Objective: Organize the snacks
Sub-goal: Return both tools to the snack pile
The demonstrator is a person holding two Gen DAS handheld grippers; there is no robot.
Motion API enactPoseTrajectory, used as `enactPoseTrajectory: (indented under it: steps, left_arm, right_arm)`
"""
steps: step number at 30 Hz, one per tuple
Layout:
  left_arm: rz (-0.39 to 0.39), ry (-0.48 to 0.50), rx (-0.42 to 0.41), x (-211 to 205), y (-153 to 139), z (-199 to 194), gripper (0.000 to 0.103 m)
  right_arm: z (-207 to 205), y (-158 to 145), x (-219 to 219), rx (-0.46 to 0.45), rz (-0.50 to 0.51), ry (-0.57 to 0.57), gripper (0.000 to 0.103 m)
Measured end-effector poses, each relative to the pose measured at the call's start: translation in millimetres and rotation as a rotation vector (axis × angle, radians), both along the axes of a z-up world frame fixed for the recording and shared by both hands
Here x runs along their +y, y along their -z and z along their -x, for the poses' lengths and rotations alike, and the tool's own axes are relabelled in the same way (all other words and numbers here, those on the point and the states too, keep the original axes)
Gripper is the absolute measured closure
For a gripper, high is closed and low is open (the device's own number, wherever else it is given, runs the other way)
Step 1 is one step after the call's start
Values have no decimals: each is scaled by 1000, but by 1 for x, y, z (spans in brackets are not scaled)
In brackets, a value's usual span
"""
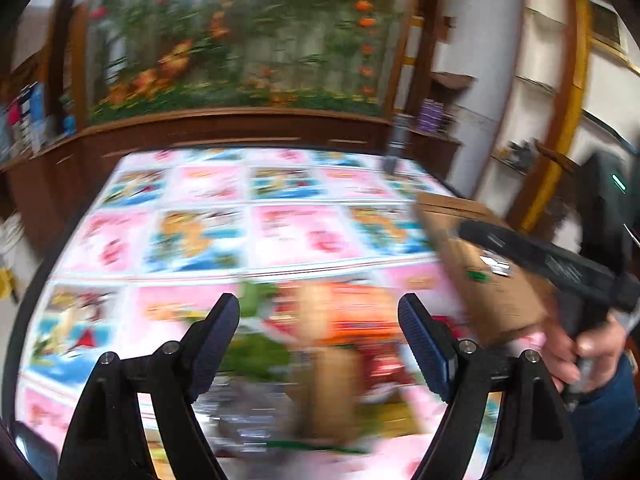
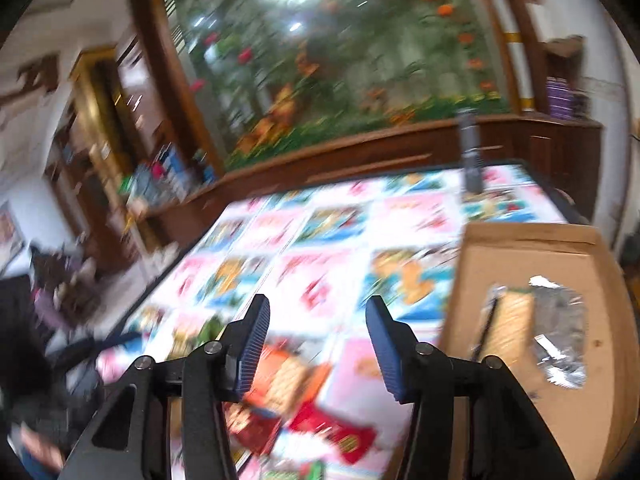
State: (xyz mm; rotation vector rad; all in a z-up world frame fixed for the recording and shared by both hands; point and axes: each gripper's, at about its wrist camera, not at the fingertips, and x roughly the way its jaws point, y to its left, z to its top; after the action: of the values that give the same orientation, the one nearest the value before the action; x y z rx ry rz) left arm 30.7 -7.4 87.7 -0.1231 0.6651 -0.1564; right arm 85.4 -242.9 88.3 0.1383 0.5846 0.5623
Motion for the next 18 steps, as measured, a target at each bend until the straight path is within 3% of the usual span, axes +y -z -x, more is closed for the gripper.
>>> enactPoseTrajectory:
  steps: [4,7,11,16,18]
  left_arm:
    - [68,-79,89,59,20,-7,22]
    - [127,-24,171,78,34,-13,22]
    - [76,25,196,64,39,-12,22]
    - [-47,119,233,36,48,-5,23]
    - [-52,174,242,35,48,1,23]
  right_arm:
    - [5,10,28,-12,96,-65,49]
    - [1,16,30,8,110,-66,49]
    - [1,22,26,48,82,-71,49]
    - [3,22,25,54,73,-78,49]
    - [2,23,25,59,76,-76,49]
